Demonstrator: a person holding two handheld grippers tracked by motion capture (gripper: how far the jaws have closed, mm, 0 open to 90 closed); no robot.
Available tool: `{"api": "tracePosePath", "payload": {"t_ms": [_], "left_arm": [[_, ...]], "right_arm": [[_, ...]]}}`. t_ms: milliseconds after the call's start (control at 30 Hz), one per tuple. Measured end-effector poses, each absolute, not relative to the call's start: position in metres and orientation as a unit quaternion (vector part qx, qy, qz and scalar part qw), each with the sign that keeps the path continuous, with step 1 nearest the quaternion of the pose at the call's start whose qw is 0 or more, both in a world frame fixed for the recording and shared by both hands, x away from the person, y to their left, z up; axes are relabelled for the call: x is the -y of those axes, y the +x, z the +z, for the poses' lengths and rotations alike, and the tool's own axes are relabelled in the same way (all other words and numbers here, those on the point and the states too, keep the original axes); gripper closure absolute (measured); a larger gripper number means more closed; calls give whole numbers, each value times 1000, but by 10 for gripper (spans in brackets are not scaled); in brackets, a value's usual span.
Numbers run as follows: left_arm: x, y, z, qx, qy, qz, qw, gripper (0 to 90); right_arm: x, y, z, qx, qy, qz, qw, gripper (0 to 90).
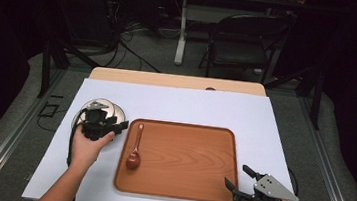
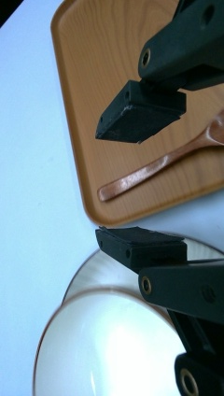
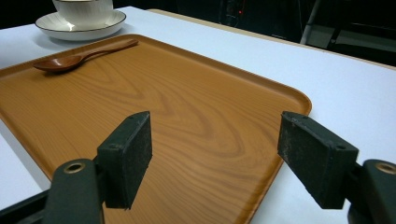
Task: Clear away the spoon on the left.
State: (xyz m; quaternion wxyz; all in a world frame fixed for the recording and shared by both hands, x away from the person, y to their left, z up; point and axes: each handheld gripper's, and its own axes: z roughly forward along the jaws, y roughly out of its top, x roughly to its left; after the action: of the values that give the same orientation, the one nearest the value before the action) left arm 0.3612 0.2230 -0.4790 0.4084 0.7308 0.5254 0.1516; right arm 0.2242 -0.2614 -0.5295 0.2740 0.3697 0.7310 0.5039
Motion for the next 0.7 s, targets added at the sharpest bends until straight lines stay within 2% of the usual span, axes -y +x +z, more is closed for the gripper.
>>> {"api": "tracePosePath", "payload": {"t_ms": [233, 700], "left_arm": [[-240, 337, -475, -506, 730, 218, 405, 400], [-256, 303, -507, -491, 736, 221, 411, 386]], "right_arm": [[260, 224, -529, -732, 368, 503, 274, 257], [260, 224, -529, -733, 369, 501, 274, 259]]}}
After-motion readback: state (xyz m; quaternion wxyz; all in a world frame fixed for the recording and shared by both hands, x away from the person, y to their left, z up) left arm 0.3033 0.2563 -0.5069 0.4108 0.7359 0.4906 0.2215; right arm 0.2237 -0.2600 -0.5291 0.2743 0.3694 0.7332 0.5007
